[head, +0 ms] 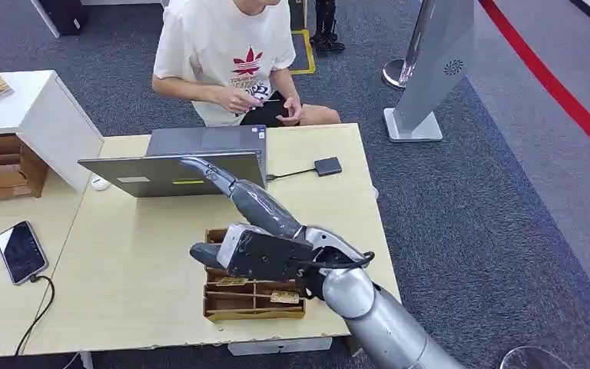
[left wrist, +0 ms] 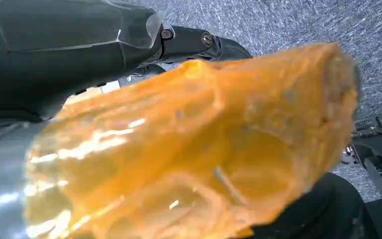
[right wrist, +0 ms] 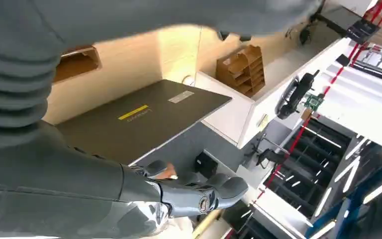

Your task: Pass the card to the sensor for recognition and then transmit it.

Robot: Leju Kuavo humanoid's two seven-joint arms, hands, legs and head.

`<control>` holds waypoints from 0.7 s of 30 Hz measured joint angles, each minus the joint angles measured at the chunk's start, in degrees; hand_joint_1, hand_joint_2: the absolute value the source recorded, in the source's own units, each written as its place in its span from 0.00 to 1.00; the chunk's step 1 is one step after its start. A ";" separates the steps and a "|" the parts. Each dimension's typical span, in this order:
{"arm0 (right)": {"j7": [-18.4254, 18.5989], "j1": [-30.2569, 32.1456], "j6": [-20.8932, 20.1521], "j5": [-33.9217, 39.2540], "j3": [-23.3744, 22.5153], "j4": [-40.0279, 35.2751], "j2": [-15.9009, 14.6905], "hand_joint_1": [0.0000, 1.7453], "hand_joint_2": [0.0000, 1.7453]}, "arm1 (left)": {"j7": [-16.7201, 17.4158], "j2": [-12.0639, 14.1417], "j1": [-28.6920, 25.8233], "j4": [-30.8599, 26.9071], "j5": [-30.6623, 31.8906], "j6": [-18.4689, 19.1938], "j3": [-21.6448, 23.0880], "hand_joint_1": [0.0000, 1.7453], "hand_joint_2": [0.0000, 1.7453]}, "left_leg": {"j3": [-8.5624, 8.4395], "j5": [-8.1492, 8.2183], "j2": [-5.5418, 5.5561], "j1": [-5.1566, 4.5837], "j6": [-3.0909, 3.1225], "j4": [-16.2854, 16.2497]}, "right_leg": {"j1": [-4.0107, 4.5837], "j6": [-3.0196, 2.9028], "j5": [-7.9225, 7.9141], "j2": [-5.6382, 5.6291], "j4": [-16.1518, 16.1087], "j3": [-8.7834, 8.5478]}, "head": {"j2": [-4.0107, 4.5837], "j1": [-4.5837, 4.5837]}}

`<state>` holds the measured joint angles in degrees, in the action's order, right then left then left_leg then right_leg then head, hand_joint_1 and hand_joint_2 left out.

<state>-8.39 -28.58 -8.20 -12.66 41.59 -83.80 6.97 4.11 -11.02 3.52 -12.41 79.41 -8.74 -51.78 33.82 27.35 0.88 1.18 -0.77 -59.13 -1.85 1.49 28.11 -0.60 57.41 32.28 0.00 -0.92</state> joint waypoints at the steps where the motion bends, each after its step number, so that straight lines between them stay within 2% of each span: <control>1: 0.00 0.06 0.00 0.02 0.11 -0.24 -0.18 0.00 0.00 | 0.00 0.00 -0.05 0.00 0.00 0.00 0.00 0.00 0.00 | -0.01 0.00 0.00 0.00 0.00 0.00 | 0.00 0.00 0.00 -0.01 0.00 0.00 | 0.00 0.00; 10: 0.00 0.34 0.00 0.07 0.85 -1.45 -1.33 0.00 0.00 | 0.00 0.00 -0.09 0.00 0.00 0.00 -0.15 0.00 0.00 | -0.01 -0.01 0.00 0.00 0.00 0.00 | 0.00 -0.01 -0.01 -0.01 0.00 0.00 | 0.00 0.00; 11: -0.04 0.35 0.00 0.22 0.90 -1.53 -1.38 0.00 1.00 | 0.00 0.02 -0.09 0.00 -0.02 0.00 -0.26 0.00 0.00 | -0.01 0.00 0.00 0.00 0.00 0.00 | 0.00 -0.01 -0.01 -0.01 0.00 0.00 | 0.00 0.00; 16: -3.10 4.48 0.68 2.16 1.36 -5.28 -2.74 0.00 1.00 | 0.00 -0.02 -0.24 0.00 -1.75 -0.28 -1.25 0.00 0.00 | 0.01 0.03 0.02 0.00 0.03 0.00 | 0.00 0.02 0.02 0.02 -0.01 0.00 | 0.00 0.00; 19: -3.41 8.06 4.22 -2.98 2.32 -8.47 -4.61 0.00 1.00 | 0.04 -0.04 -0.38 0.00 -2.45 -0.35 -2.23 0.00 0.00 | 0.01 0.04 0.01 0.00 0.03 0.00 | 0.00 0.02 0.03 0.01 -0.03 0.00 | 0.00 0.00; 20: -3.30 8.92 5.49 -5.28 2.67 -9.23 -5.10 0.15 1.00 | 0.18 -0.07 -0.39 0.00 -2.60 -0.35 -2.49 0.00 0.00 | 0.01 0.05 0.01 0.00 0.03 0.00 | 0.00 0.02 0.03 0.01 -0.03 0.00 | 0.00 0.02; 21: -3.15 9.59 6.36 -6.96 2.95 -9.64 -5.36 1.00 1.00 | 0.26 -0.07 -0.40 0.00 -2.60 -0.37 -2.65 0.00 0.00 | 0.00 0.07 0.00 0.00 0.01 0.00 | 0.00 0.01 0.03 0.00 -0.03 0.00 | 0.00 -0.02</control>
<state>-11.54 -18.99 -1.83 -19.61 44.55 -93.44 1.62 4.37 -11.08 3.12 -12.41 76.81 -9.11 -54.42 33.82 27.42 0.87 1.18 -0.76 -59.13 -1.85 1.50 28.14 -0.59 57.38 32.28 0.00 -0.94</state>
